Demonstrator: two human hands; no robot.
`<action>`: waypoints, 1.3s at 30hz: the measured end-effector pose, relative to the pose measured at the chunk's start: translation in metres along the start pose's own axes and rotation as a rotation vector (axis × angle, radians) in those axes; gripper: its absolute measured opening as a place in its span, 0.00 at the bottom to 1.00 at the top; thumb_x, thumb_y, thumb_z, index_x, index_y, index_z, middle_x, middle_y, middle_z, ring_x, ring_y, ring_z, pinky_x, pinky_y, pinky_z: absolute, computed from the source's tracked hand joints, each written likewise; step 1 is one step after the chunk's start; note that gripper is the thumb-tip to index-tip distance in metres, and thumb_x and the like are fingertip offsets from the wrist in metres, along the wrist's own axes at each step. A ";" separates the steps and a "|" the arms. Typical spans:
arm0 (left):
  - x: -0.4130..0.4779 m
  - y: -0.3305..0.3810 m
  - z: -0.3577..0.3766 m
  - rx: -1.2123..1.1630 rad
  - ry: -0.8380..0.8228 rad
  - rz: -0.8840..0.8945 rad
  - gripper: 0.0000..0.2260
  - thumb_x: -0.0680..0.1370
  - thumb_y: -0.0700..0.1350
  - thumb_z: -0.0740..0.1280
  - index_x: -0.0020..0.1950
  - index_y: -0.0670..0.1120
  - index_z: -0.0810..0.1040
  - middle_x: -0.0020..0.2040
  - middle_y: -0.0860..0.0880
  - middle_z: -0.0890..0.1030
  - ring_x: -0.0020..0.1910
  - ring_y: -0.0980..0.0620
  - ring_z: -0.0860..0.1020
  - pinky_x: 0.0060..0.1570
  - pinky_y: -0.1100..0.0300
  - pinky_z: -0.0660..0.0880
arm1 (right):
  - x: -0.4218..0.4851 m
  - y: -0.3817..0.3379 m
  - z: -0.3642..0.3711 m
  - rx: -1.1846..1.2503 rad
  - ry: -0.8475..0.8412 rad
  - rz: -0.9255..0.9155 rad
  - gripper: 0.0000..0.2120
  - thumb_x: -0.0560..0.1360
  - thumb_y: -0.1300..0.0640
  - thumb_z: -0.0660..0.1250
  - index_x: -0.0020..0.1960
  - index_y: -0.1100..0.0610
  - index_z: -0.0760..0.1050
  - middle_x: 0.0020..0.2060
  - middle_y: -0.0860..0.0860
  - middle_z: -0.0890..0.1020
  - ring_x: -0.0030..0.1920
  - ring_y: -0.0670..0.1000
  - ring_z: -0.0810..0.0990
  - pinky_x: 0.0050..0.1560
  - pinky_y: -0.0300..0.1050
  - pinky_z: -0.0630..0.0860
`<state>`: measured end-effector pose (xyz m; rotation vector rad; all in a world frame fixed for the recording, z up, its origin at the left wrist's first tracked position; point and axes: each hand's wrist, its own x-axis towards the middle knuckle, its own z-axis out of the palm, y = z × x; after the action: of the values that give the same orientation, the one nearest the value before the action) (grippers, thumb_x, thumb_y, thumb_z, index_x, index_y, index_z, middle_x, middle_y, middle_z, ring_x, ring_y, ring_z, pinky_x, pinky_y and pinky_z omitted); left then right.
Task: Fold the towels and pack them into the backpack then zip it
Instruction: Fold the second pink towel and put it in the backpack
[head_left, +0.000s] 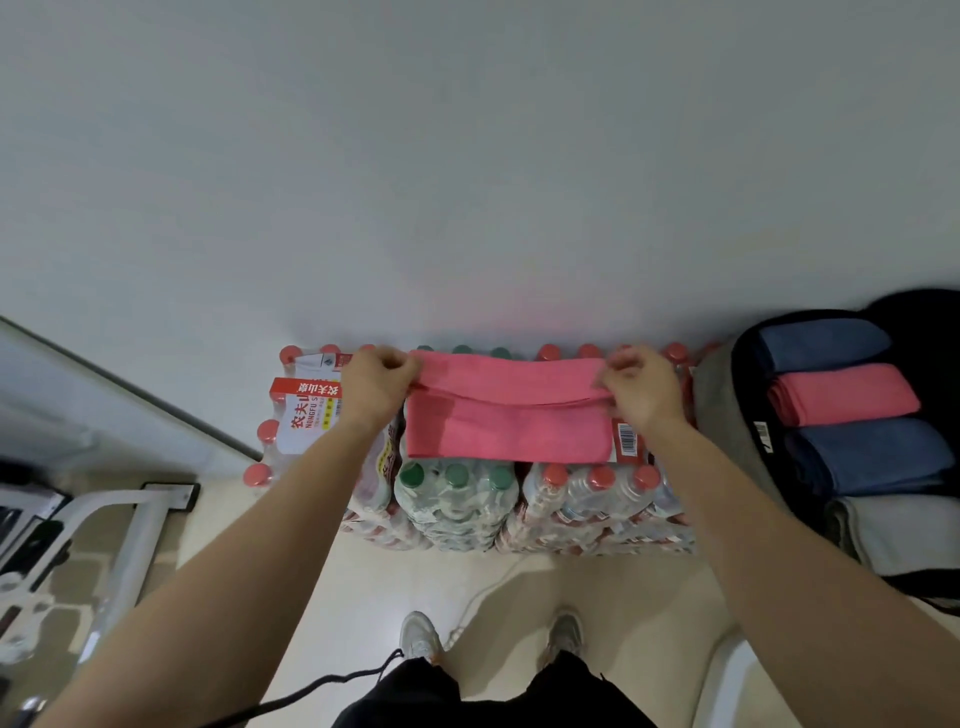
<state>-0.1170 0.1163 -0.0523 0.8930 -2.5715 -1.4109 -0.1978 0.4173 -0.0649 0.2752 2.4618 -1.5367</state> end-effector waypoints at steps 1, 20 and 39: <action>-0.006 -0.005 0.002 0.061 -0.012 0.011 0.02 0.75 0.42 0.71 0.42 0.45 0.81 0.38 0.51 0.83 0.38 0.53 0.82 0.45 0.54 0.81 | -0.006 0.007 0.002 -0.079 -0.029 -0.020 0.09 0.72 0.65 0.73 0.47 0.55 0.76 0.38 0.51 0.82 0.41 0.51 0.82 0.41 0.40 0.79; -0.049 -0.041 0.029 0.325 -0.027 0.178 0.07 0.72 0.34 0.68 0.46 0.44 0.80 0.47 0.49 0.76 0.40 0.53 0.74 0.43 0.62 0.73 | -0.047 0.047 0.008 -0.418 -0.144 -0.244 0.16 0.72 0.71 0.68 0.54 0.54 0.79 0.50 0.45 0.76 0.49 0.45 0.76 0.53 0.36 0.74; -0.016 -0.049 0.100 0.875 -0.234 0.447 0.29 0.82 0.64 0.42 0.80 0.54 0.41 0.81 0.51 0.41 0.79 0.47 0.39 0.76 0.43 0.39 | 0.002 0.053 0.056 -1.182 -0.367 -0.537 0.33 0.80 0.35 0.38 0.78 0.46 0.30 0.78 0.53 0.32 0.78 0.56 0.32 0.77 0.58 0.37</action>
<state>-0.1148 0.1791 -0.1456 0.1316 -3.2983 -0.2505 -0.1799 0.3898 -0.1353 -0.8217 2.7148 0.0177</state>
